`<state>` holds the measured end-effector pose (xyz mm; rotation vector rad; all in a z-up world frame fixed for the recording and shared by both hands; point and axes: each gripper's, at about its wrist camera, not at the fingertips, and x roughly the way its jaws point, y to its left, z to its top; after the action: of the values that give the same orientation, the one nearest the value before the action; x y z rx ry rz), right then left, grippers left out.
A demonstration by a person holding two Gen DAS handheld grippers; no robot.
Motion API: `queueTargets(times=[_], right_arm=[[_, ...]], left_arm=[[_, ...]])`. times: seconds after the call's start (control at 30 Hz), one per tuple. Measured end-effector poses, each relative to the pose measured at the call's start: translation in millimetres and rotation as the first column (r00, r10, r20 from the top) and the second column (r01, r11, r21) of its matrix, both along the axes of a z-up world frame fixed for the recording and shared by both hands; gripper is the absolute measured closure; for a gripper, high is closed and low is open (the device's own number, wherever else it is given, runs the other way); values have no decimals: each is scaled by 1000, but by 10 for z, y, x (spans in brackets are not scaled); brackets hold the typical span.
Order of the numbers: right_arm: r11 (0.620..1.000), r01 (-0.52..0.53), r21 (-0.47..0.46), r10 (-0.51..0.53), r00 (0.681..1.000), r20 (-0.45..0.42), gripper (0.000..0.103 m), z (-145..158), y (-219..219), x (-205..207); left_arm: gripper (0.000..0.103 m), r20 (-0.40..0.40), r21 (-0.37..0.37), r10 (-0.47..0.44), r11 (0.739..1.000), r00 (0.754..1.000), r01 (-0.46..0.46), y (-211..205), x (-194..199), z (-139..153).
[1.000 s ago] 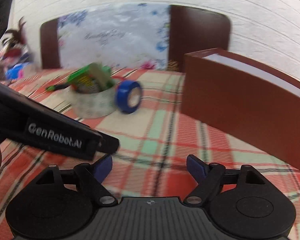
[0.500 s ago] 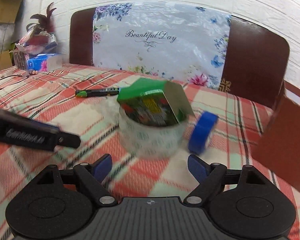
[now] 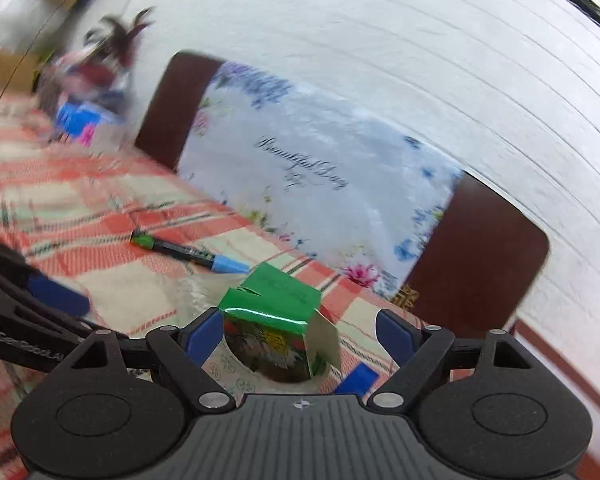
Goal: Organize objects
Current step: 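Move the left gripper back over the table toward the green candy box, then grasp the green candy box with the left gripper and lift it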
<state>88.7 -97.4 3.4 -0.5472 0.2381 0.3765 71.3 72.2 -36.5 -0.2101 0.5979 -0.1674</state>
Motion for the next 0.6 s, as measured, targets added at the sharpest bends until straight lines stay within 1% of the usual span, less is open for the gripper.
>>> queueTargets(times=[0.03,0.07,0.1,0.13,0.17,0.27,0.3,0.37,0.4,0.43,0.5,0.53,0.6], right_arm=[[999,-31,-40,31,999,-15,41,-21,39,59],[996,-51,-78,48,998,-37,68,-46,70,117],[993,-37,-113,35,999,-23,74,-59,88,146],[993,-38,-115,36,999,-13,84,-29,70,147],[996,-46,-82,44,999,-20,91,33,20,131],[1000,-6,26,7,1000,-15,91,216,-132,3],[995,2,100,3,999,-50,91,299,-228,-52],[968,28,248,10,988,-152,90,393,-466,-217],[951,57,303,7,978,-206,89,395,-574,-275],[933,88,348,8,964,-266,88,367,-674,-304],[902,159,402,13,920,-393,87,210,-872,-355],[890,211,405,-16,901,-433,84,113,-960,-360],[875,323,360,-125,870,-477,59,-66,-1099,-364]], left_arm=[[49,2,-1,-1,1000,1000,1,2,-2,-1],[48,3,-4,-1,1000,1000,1,8,-4,-3],[48,3,-8,-1,1000,1000,1,14,-5,-3],[48,3,-10,-1,1000,1000,1,17,-5,-3],[48,4,-11,-1,1000,1000,1,15,-7,-2],[46,6,-1,-5,1000,1000,5,1,-8,-1],[45,7,5,-8,1000,1000,8,-9,-9,-1],[44,8,16,-10,1000,1000,10,-27,-15,2],[44,7,18,-11,1000,1000,10,-30,-16,4],[44,6,17,-11,1000,1000,11,-29,-18,4],[43,1,10,-13,1000,1000,13,-23,-15,8],[42,-4,10,-16,1000,1000,16,-24,-6,14],[39,-21,23,-24,999,999,24,-62,6,48]])
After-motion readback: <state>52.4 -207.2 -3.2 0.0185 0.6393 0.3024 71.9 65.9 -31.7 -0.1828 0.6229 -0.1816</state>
